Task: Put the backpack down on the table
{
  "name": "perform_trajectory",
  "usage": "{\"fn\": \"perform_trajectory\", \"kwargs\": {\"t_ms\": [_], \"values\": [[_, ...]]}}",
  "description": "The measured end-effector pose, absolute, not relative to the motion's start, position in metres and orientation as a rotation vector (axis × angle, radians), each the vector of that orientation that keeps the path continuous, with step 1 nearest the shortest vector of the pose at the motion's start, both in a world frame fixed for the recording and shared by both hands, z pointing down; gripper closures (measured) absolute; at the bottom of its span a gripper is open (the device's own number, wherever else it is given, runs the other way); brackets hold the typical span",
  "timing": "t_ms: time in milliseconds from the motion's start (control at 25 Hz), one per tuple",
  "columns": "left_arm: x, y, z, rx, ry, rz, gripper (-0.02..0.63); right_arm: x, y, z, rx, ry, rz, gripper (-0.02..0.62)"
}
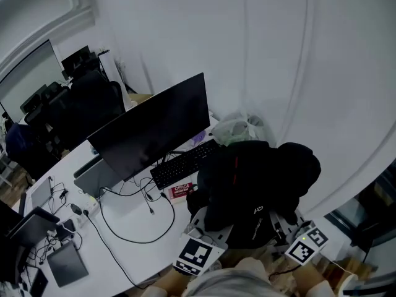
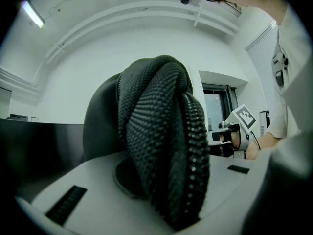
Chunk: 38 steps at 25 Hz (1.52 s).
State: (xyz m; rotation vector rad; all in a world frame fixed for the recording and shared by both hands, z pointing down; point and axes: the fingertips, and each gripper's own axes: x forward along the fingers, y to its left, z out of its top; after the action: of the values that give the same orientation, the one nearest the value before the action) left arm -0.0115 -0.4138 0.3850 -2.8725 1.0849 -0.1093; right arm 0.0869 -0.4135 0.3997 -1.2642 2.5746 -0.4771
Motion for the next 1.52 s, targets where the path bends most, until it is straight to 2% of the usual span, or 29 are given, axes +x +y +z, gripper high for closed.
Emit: {"fn": "perform_trajectory", "kwargs": {"t_ms": [880,1520], "values": [[-0.013,-0.609,0.41,-2.898,1.302,-0.122,0.552,0.085,-0.619,0.423,-1.17,2.674,-0.585,0.575],[-0.044,-0.753,0.445,-2.859,1.43,-0.15,0.552,0.057,-0.753,0.451,-1.084,2.726,-0.674,0.575]]}}
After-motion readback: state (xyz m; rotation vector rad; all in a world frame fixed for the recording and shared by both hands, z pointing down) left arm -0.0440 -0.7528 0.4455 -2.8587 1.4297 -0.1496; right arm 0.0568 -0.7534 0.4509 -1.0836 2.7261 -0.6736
